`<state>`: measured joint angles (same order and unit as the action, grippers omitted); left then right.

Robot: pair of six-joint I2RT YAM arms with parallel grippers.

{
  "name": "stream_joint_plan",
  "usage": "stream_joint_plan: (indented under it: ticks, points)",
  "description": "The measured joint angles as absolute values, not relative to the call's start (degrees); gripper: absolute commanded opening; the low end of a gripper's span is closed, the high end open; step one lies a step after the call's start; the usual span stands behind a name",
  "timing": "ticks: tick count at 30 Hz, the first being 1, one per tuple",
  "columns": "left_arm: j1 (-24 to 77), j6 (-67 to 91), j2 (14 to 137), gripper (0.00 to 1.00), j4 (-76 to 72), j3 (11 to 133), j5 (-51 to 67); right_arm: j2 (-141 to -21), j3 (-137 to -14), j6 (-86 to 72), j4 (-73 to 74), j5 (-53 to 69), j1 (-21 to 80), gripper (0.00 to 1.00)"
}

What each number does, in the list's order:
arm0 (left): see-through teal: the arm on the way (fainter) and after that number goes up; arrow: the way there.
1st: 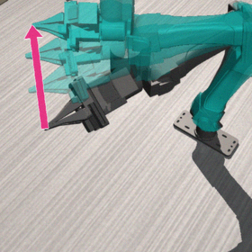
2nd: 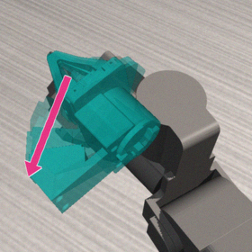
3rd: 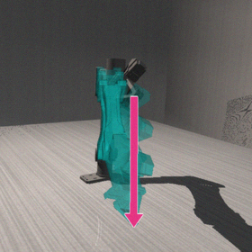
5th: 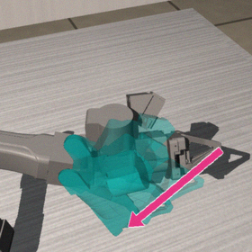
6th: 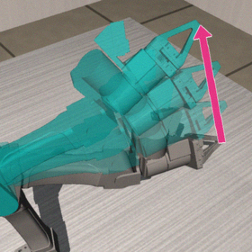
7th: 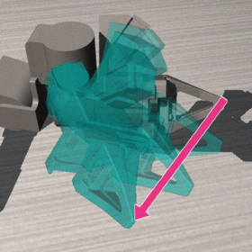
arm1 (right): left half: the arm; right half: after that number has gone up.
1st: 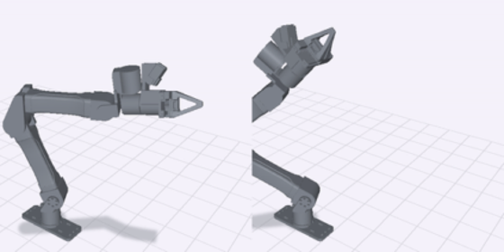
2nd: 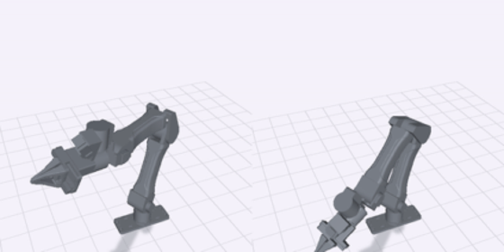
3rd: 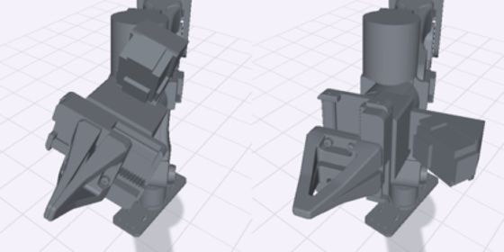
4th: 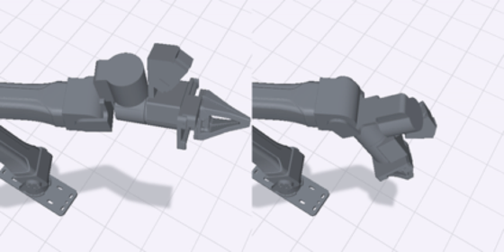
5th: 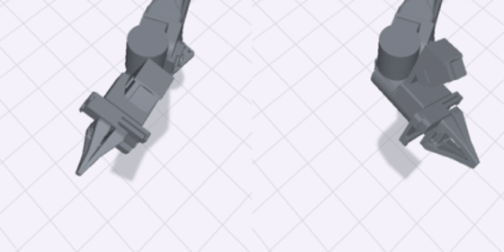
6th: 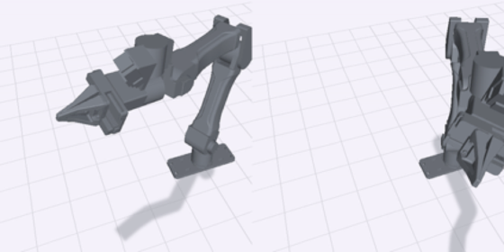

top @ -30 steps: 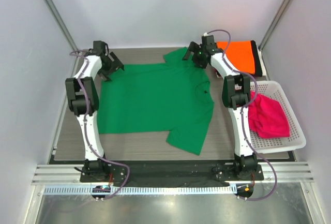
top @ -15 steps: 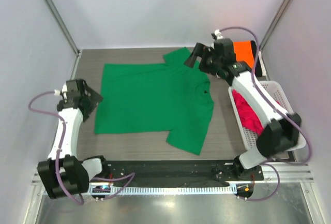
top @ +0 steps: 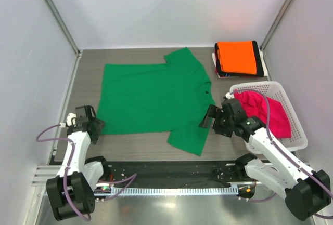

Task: Fold and stack the t-shirts
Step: Fold the tshirt

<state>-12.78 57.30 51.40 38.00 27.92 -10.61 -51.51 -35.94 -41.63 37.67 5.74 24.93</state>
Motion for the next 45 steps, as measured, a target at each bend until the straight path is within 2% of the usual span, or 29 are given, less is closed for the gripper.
stream_joint_plan:
  ticks: [1,9,10,12,13,15,16,19,26,28,29,31,32,34,35,37,38,39,45]
  points:
    - [-12.78,57.8,52.07,0.59,36.95,27.38,-10.7,-50.74,-35.35,-41.87,37.74,5.74,24.93,0.98]
    - [-12.8,58.76,57.95,0.46,29.65,25.36,-11.18,-49.82,-31.73,-42.94,38.19,5.8,24.97,0.98]
    - [-12.8,58.76,58.37,0.4,28.8,25.34,-11.33,-49.82,-31.14,-43.2,38.19,5.78,25.02,0.98]
    - [-12.8,58.83,59.31,0.36,26.98,25.17,-11.62,-49.74,-30.15,-43.72,38.24,5.78,25.15,0.98]
    - [-12.8,58.92,59.59,0.29,26.28,25.15,-11.79,-49.74,-29.67,-43.94,38.3,5.8,25.34,0.98]
    - [-12.8,58.92,60.03,0.21,25.08,24.86,-11.99,-49.71,-28.84,-44.51,38.33,5.72,26.26,0.97]
    - [-12.8,59.22,60.38,0.12,24.34,24.75,-12.05,-49.63,-28.45,-45.01,38.28,5.65,26.98,0.97]
    - [-12.82,59.33,60.64,0.0,23.57,24.45,-12.08,-48.99,-27.11,-47.03,38.26,5.04,30.41,0.95]
    - [-12.82,59.29,59.24,0.0,23.0,23.53,-11.97,-52.8,-25.26,-54.04,35.86,1.72,42.24,0.82]
    - [-12.82,59.27,58.48,0.0,23.27,23.27,-11.9,-54.89,-25.3,-55.57,34.83,0.27,44.97,0.74]
    - [-12.82,59.18,58.06,0.0,23.51,23.2,-11.77,-55.61,-25.39,-56.34,33.71,-0.16,45.87,0.65]
    - [-12.84,59.09,57.1,0.0,24.01,23.18,-11.44,-57.36,-25.43,-57.52,32.27,-0.84,47.27,0.58]
    - [-12.84,59.07,56.69,0.0,24.18,23.2,-11.33,-58.08,-25.5,-58.37,31.29,-1.28,47.83,0.47]
    - [-12.84,58.92,55.53,0.0,24.69,23.18,-10.92,-59.64,-25.41,-59.48,29.78,-2.09,49.04,0.35]
    - [-12.84,58.83,55.05,0.0,24.86,23.18,-10.83,-60.14,-25.41,-60.05,29.12,-2.26,49.43,0.24]
    - [-12.84,58.48,53.93,0.0,25.43,23.18,-10.37,-60.9,-25.26,-61.04,28.34,-2.94,50.22,0.14]
    - [-12.84,58.35,53.34,0.0,25.71,23.18,-10.15,-61.08,-25.19,-61.58,28.21,-3.2,50.5,0.05]
    - [-12.84,58.26,52.69,0.0,26.04,23.18,-9.82,-61.12,-25.12,-61.8,28.21,-3.49,50.74,0.01]
    - [-12.84,57.93,48.62,0.0,29.43,23.31,-8.05,-59.35,-25.41,-63.11,31.35,-5.82,51.99,0.01]
